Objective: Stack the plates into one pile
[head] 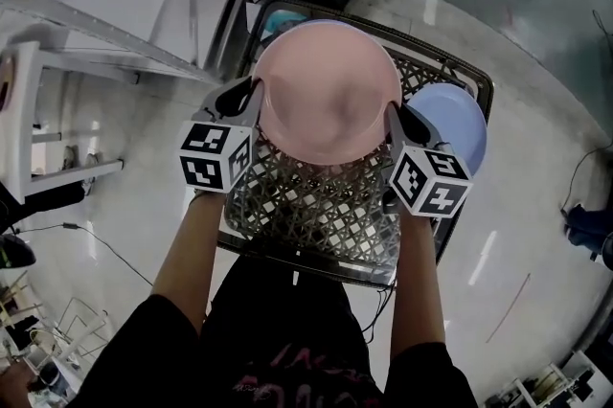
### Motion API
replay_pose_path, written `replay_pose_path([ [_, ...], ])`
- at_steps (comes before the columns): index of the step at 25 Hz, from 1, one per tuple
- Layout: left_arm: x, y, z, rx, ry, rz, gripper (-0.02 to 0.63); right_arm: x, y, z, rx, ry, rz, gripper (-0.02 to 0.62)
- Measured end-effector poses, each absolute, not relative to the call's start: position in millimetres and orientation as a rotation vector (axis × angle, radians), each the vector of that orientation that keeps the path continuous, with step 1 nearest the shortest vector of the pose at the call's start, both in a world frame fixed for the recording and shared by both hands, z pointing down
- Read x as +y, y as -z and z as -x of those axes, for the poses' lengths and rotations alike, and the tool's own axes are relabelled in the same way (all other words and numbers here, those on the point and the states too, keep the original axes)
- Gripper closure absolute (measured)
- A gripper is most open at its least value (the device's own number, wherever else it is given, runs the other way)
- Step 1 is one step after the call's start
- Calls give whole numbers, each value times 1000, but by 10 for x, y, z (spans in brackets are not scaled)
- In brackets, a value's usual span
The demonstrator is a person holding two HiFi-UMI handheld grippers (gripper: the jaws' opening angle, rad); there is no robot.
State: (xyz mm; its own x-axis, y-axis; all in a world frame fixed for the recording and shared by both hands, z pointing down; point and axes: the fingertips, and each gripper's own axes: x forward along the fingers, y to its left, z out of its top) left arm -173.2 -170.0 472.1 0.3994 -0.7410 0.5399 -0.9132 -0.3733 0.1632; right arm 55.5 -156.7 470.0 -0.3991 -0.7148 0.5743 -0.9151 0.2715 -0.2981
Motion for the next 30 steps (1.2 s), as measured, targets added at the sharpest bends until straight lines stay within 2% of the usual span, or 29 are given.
replay_pose_path([
  [30, -2066, -5210, 1750, -1407, -570, -2171, 580, -1887, -5237, -534, -2174, -945, -1449, 554],
])
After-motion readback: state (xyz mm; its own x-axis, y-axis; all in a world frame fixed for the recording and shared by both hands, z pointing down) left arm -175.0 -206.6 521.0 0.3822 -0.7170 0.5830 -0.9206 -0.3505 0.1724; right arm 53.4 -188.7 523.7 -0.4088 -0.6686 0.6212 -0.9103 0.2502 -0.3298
